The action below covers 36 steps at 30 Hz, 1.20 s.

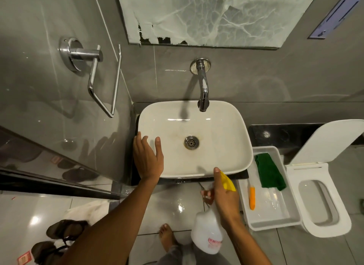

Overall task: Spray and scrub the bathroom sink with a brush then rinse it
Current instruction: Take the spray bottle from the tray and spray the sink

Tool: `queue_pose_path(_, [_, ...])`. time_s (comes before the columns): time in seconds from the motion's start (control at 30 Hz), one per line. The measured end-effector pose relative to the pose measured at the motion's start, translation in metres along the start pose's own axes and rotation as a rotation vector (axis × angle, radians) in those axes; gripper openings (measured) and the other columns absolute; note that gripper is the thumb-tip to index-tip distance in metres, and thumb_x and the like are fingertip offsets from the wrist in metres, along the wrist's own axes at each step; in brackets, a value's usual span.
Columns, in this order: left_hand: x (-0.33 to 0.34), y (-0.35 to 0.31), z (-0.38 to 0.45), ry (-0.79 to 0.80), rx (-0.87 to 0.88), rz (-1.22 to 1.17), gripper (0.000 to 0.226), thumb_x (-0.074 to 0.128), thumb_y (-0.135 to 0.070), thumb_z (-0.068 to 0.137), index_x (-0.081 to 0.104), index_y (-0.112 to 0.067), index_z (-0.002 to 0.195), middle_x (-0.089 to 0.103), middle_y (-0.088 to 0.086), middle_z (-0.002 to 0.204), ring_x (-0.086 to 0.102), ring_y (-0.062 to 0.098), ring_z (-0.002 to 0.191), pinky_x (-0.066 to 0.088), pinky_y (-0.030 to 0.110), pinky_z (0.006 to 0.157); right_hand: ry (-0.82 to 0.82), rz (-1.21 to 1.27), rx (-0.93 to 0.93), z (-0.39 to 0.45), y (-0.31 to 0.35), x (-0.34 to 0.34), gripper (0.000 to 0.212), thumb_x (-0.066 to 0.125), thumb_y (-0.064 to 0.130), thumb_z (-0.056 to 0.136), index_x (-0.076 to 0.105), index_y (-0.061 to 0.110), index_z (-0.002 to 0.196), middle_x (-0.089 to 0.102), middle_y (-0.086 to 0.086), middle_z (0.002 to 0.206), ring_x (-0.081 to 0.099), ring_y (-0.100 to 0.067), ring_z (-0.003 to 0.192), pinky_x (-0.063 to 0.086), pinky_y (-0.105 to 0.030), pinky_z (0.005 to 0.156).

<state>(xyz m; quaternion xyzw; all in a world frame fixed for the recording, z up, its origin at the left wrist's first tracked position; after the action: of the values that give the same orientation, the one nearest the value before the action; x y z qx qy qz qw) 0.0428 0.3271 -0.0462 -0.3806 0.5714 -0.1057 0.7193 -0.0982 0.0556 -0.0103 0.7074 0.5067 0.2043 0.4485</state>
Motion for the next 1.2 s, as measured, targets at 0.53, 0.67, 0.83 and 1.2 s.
queue_pose_path(0.53, [0.002,0.001,-0.001,0.041,0.015,0.040,0.071,0.035,-0.066,0.106,0.053,-0.012,0.148,0.037,0.010,0.171,0.037,0.034,0.157,0.042,0.054,0.123,-0.113,-0.065,-0.044,0.001,-0.006,-0.038,0.055,0.057,0.085,0.087,0.077,0.034,0.095,0.083,-0.007,0.083,0.083,-0.024,0.078,0.069,-0.037,0.061])
queue_pose_path(0.67, [0.001,0.000,-0.001,0.040,0.021,0.043,0.071,0.035,-0.065,0.106,0.053,-0.011,0.148,0.037,0.010,0.171,0.036,0.034,0.158,0.041,0.053,0.124,-0.027,-0.052,-0.013,-0.011,-0.010,-0.023,0.049,0.059,0.078,0.090,0.076,0.033,0.095,0.081,-0.016,0.082,0.083,-0.023,0.073,0.067,-0.035,0.057])
queue_pose_path(0.83, [0.002,0.000,-0.002,0.041,0.017,0.043,0.069,0.036,-0.064,0.107,0.053,-0.011,0.148,0.038,0.010,0.171,0.036,0.034,0.158,0.041,0.054,0.124,0.062,-0.021,0.020,-0.023,-0.012,0.003,0.036,0.065,0.068,0.092,0.080,0.038,0.104,0.073,-0.003,0.065,0.084,-0.025,0.072,0.068,-0.039,0.059])
queue_pose_path(1.2, [-0.001,-0.002,-0.002,0.032,0.017,0.047,0.064,0.040,-0.060,0.109,0.054,-0.010,0.146,0.038,0.010,0.171,0.035,0.034,0.158,0.039,0.053,0.125,-0.020,-0.026,-0.141,-0.013,0.017,0.010,0.051,0.055,0.078,0.093,0.076,0.040,0.120,0.084,0.004,0.085,0.080,-0.009,0.084,0.066,-0.024,0.060])
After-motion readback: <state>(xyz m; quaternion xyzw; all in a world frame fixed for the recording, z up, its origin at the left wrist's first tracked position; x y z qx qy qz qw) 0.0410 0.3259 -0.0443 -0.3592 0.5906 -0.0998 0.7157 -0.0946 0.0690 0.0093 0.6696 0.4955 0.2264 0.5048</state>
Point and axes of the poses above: each hand's wrist, its own z-axis towards the middle knuckle, its own x-axis out of the palm, y = z × x, the point moved 7 cm from there along z, towards the middle knuckle
